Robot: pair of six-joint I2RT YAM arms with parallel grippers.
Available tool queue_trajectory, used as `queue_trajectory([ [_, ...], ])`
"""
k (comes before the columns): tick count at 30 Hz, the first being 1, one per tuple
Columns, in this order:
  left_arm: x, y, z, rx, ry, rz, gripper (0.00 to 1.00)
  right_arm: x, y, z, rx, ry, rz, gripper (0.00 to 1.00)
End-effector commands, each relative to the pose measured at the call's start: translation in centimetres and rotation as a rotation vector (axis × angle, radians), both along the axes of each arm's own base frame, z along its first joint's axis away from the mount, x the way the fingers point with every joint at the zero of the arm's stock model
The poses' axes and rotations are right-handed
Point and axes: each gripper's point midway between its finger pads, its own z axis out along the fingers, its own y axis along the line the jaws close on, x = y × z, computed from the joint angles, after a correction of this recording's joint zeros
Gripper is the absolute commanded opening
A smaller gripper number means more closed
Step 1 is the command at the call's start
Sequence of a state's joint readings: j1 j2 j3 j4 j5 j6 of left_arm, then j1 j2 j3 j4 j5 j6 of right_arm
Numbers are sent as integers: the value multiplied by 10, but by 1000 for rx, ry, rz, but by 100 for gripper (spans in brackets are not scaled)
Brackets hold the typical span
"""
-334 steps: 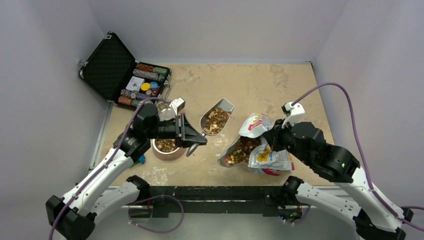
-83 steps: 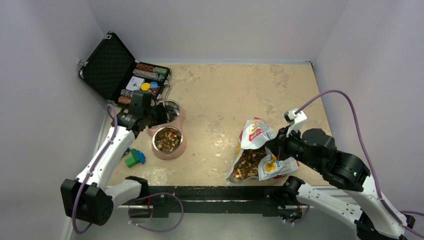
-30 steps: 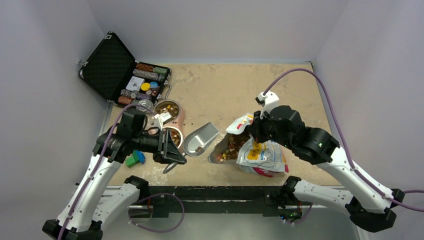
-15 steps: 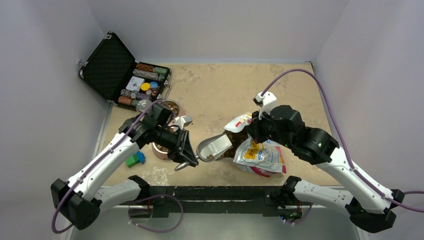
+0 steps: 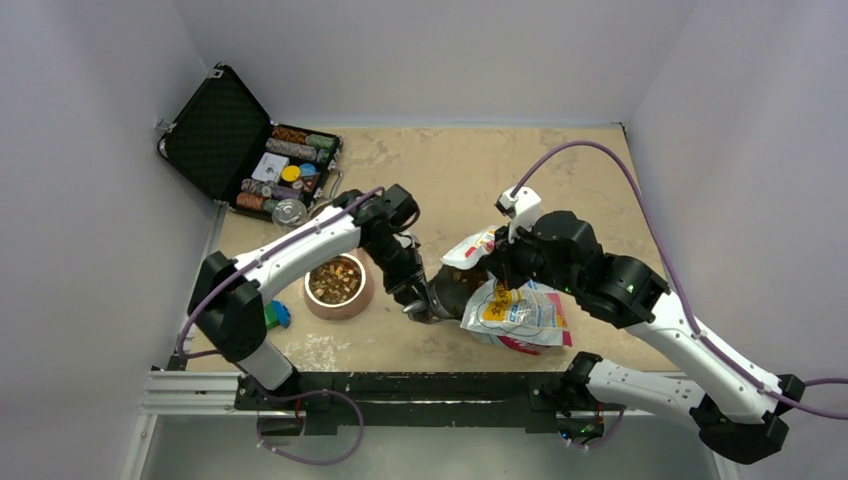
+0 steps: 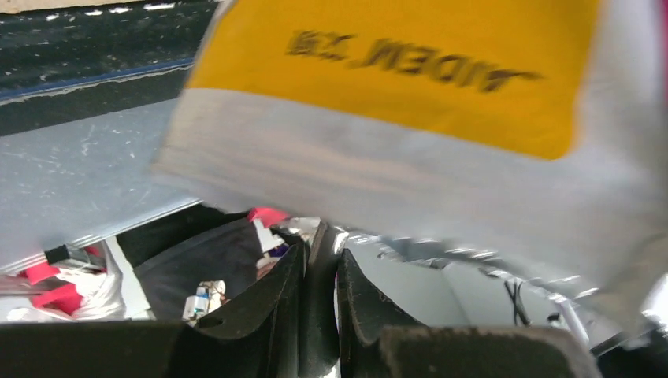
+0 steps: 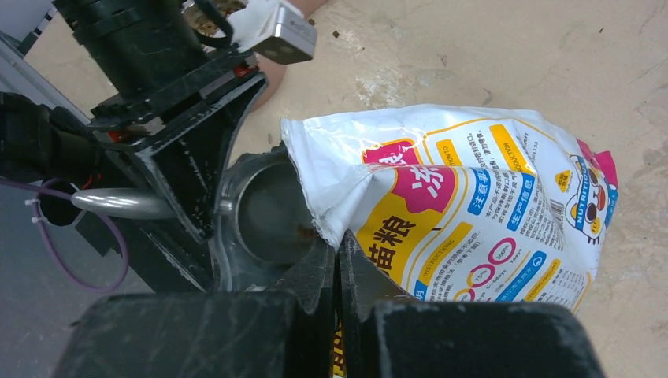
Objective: Serve the pet food
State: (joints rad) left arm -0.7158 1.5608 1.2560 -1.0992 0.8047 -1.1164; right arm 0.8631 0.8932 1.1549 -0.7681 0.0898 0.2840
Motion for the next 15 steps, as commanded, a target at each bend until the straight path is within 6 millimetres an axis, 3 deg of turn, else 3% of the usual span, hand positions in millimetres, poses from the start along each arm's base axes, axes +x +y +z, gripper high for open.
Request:
queue_trajectory([
  [1, 11, -22, 7, 210, 54, 98, 0, 16, 17, 79, 198, -209, 11, 0],
  [6, 32, -84, -28, 224, 83, 130, 0, 14, 16, 77, 231, -193, -3, 0],
  [10, 41, -102, -55, 252, 58, 16, 0, 15, 8, 71, 206, -181, -41, 0],
  [12, 45, -105, -55, 170, -27, -18, 0, 12, 0, 66, 200, -182, -57, 0],
  [15, 55, -117, -29, -132, -175, -24, 0, 10, -18, 59, 185, -186, -118, 0],
])
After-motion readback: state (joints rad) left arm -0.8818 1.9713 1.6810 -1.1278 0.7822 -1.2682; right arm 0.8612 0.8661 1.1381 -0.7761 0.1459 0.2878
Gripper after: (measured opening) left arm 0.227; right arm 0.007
